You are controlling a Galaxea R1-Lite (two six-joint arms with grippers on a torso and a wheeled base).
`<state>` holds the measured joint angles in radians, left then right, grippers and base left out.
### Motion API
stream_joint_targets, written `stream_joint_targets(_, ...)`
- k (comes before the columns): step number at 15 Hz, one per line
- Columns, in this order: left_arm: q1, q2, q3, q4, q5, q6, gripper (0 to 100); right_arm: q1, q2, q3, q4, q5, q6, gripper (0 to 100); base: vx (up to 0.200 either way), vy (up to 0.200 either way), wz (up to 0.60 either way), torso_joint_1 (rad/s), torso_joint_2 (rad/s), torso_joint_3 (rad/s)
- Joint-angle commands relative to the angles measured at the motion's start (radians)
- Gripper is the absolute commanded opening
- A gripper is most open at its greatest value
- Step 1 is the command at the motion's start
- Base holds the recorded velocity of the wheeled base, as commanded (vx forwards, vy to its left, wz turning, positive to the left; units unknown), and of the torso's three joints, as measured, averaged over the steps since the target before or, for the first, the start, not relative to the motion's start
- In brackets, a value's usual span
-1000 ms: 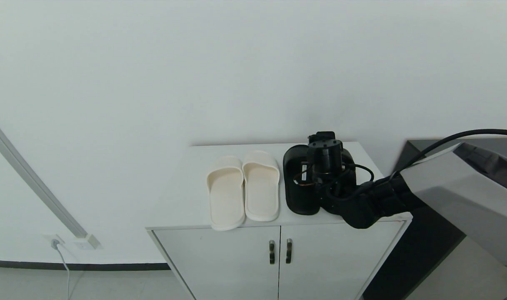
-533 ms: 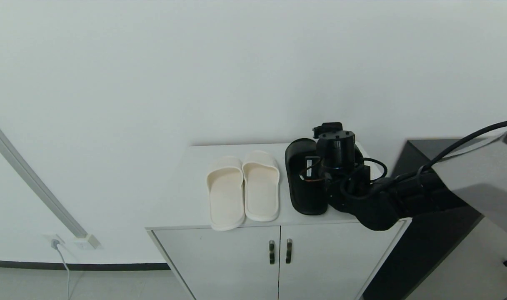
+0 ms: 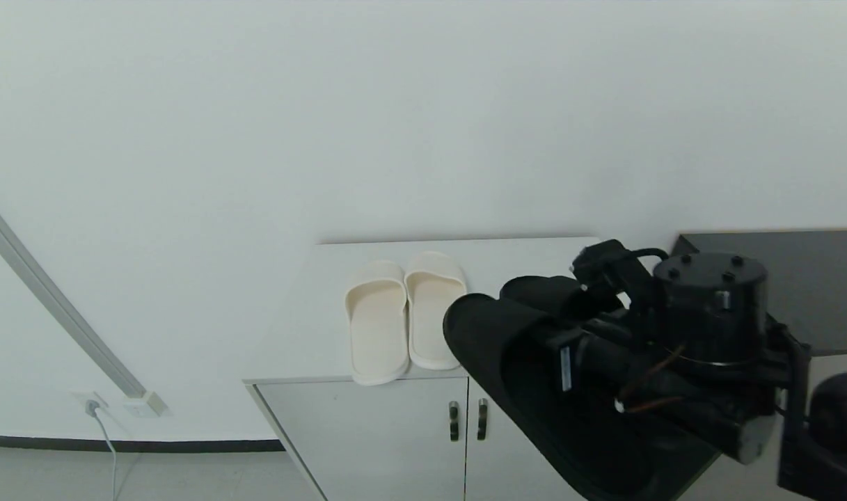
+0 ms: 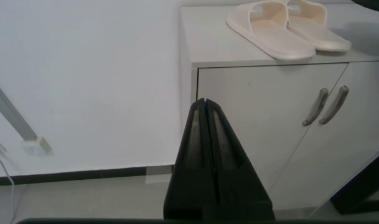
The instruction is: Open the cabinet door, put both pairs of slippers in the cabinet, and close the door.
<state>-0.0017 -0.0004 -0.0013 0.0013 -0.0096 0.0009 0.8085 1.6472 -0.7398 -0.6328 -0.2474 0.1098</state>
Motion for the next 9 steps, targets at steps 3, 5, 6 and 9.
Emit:
stream_joint_targets(3,0.0,0.0,0.0,0.0,-0.001,0.002,0,0.047,-0.155,0.126,0.001,0.093,-0.001,0,0.0,0.0,0.0,0.0,0.0,0.0)
stream_joint_targets(5,0.0,0.0,0.0,0.0,-0.001,0.002,0,0.049,-0.149,0.126,-0.002,0.094,-0.001,0,0.0,0.0,0.0,0.0,0.0,0.0)
stream_joint_targets(6,0.0,0.0,0.0,0.0,-0.001,0.002,0,0.049,-0.153,0.128,-0.004,0.094,-0.001,0,0.0,0.0,0.0,0.0,0.0,0.0)
stream_joint_targets(9,0.0,0.0,0.0,0.0,-0.001,0.002,0,0.049,-0.155,0.134,-0.004,0.094,-0.001,0,-0.133,0.0,0.0,0.002,0.0,0.002)
